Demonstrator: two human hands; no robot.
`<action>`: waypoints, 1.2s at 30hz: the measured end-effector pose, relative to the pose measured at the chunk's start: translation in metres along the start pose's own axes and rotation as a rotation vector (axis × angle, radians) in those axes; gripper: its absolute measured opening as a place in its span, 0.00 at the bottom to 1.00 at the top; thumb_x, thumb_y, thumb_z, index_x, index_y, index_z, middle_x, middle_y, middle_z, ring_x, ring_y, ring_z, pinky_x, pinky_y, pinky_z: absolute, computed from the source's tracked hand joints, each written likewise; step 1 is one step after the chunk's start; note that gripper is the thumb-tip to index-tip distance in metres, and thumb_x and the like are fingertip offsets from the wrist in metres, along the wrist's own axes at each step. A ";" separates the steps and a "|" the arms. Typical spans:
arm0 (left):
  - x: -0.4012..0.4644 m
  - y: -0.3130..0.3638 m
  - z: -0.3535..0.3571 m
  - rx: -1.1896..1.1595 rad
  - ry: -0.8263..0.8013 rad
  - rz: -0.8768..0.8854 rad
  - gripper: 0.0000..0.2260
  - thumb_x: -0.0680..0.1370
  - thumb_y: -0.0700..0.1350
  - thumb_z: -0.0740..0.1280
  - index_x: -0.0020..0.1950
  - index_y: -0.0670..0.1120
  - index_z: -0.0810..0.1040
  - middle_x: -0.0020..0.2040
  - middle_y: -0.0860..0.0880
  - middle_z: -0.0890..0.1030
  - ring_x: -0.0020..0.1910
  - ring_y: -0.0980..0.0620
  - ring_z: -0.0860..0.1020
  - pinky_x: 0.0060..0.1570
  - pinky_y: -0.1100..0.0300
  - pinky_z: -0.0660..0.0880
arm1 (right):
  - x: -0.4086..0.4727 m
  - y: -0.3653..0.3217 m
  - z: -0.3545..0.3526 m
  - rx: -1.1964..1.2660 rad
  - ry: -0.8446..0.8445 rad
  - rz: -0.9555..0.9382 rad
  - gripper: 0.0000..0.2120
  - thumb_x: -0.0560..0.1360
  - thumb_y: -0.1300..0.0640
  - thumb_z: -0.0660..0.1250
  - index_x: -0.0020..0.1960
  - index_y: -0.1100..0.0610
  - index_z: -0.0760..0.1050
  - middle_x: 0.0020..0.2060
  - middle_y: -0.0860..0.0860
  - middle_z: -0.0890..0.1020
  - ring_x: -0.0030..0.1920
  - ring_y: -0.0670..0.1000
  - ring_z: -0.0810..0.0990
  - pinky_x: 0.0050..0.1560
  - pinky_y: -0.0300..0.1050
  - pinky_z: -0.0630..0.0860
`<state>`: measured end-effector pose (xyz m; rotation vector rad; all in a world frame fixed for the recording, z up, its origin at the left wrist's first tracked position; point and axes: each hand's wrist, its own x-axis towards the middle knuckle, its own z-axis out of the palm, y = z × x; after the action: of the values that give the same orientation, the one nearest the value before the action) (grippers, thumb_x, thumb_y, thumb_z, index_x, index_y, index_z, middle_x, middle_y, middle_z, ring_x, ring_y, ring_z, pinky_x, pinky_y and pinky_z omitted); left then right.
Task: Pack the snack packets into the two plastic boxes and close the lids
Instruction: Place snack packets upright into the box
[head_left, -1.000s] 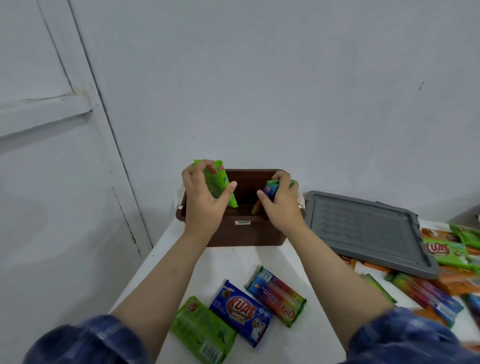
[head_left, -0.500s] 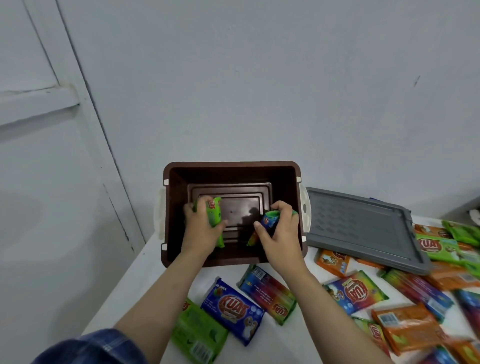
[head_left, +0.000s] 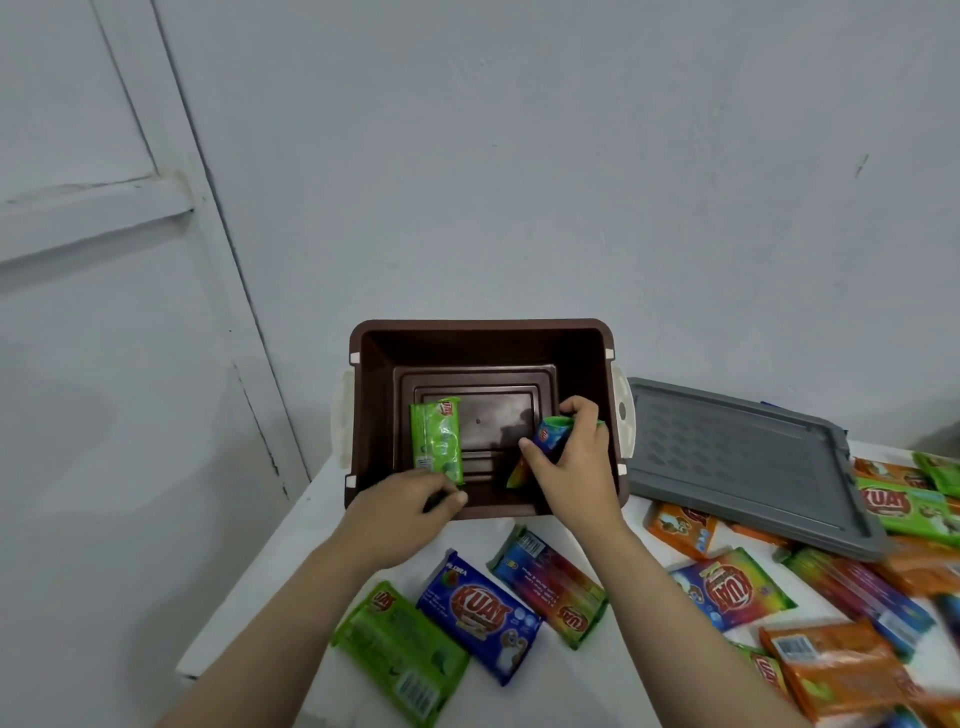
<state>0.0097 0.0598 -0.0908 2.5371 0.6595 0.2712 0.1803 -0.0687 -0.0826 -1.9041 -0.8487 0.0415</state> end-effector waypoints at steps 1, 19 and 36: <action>-0.002 -0.002 -0.004 -0.002 -0.101 0.023 0.15 0.77 0.61 0.62 0.59 0.56 0.76 0.55 0.58 0.76 0.55 0.59 0.75 0.54 0.59 0.74 | 0.003 -0.001 0.002 -0.045 -0.026 0.034 0.25 0.74 0.52 0.71 0.64 0.48 0.60 0.58 0.53 0.69 0.56 0.53 0.74 0.58 0.52 0.76; -0.001 -0.012 -0.010 -0.039 -0.150 0.079 0.21 0.75 0.41 0.66 0.66 0.55 0.75 0.64 0.57 0.78 0.63 0.60 0.73 0.64 0.60 0.71 | 0.043 0.005 0.029 0.132 -0.330 0.497 0.16 0.77 0.63 0.60 0.65 0.60 0.72 0.52 0.55 0.79 0.52 0.54 0.79 0.54 0.51 0.79; 0.003 -0.010 0.001 0.262 0.471 0.172 0.15 0.75 0.42 0.65 0.61 0.49 0.78 0.55 0.53 0.81 0.55 0.52 0.77 0.60 0.55 0.66 | 0.009 0.006 -0.015 -0.405 -0.072 -0.328 0.18 0.81 0.48 0.58 0.37 0.52 0.76 0.29 0.44 0.77 0.30 0.43 0.74 0.33 0.42 0.69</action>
<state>0.0085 0.0680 -0.0965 2.8076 0.6815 0.9168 0.1956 -0.0767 -0.0776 -2.1162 -1.2847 -0.2827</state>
